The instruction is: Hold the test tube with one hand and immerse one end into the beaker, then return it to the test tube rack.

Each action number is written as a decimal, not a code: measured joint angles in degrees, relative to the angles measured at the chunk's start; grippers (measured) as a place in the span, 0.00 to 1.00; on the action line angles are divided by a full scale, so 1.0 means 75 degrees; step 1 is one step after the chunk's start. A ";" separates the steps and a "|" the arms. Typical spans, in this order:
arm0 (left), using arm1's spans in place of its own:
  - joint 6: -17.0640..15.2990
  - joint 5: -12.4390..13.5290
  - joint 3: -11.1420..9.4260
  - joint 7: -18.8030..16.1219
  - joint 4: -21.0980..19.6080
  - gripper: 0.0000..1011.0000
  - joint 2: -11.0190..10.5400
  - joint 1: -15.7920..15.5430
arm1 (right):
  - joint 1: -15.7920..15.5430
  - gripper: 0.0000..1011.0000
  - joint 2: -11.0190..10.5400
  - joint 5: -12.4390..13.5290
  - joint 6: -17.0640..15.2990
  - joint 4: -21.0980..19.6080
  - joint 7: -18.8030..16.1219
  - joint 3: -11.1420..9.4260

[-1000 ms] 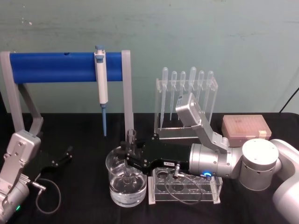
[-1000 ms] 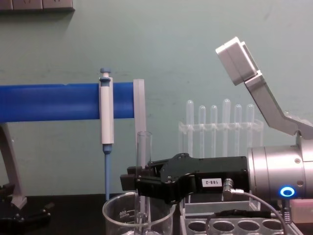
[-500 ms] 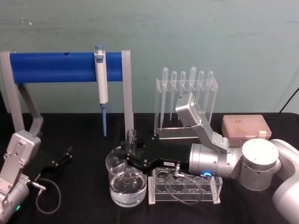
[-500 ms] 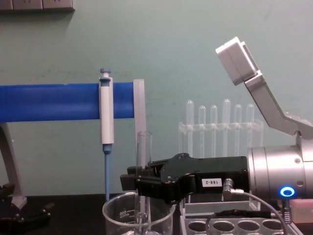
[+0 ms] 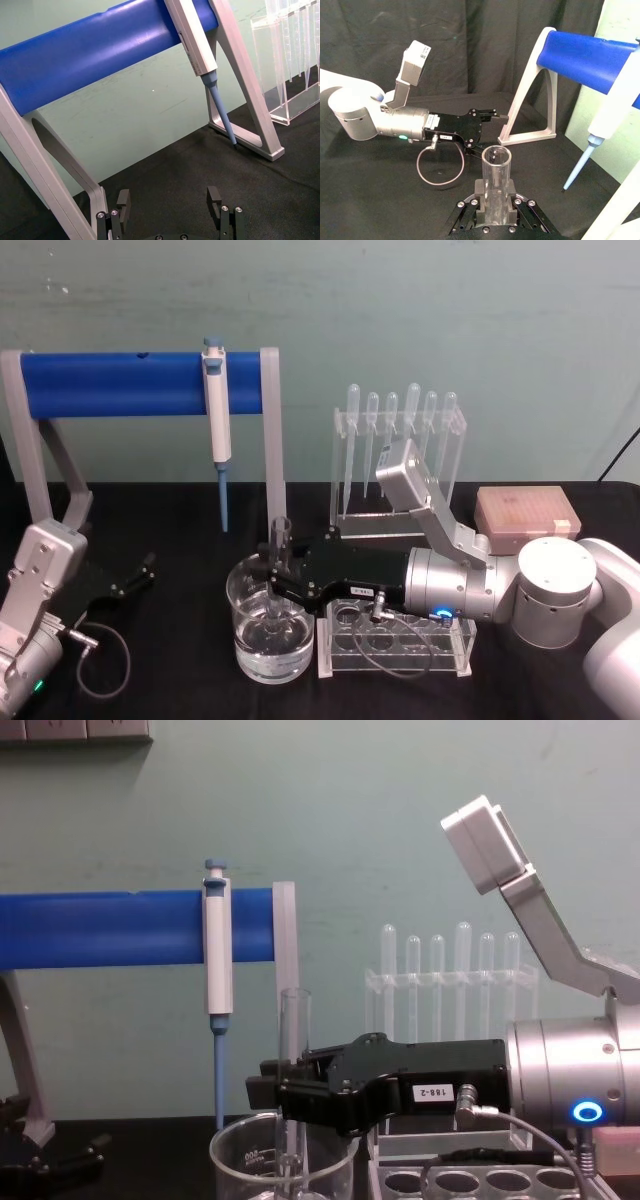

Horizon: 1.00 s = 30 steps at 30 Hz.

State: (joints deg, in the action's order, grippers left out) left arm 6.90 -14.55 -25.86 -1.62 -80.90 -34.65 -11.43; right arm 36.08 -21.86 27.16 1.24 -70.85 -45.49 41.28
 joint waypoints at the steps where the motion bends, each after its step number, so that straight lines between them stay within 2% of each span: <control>1: 0.0000 0.0000 0.0000 0.0000 0.0000 0.99 0.0000 0.0000 | 0.0000 0.22 0.0000 0.0000 0.0000 0.0000 0.0000 0.0000; 30: 0.0000 0.0000 0.0000 0.0000 0.0000 0.99 0.0000 0.0001 | 0.0000 0.22 0.0000 0.0000 0.0000 0.0000 0.0000 0.0000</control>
State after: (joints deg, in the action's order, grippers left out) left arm 6.90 -14.55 -25.86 -1.62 -80.90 -34.65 -11.43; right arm 36.08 -21.86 27.16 1.24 -70.85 -45.50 41.28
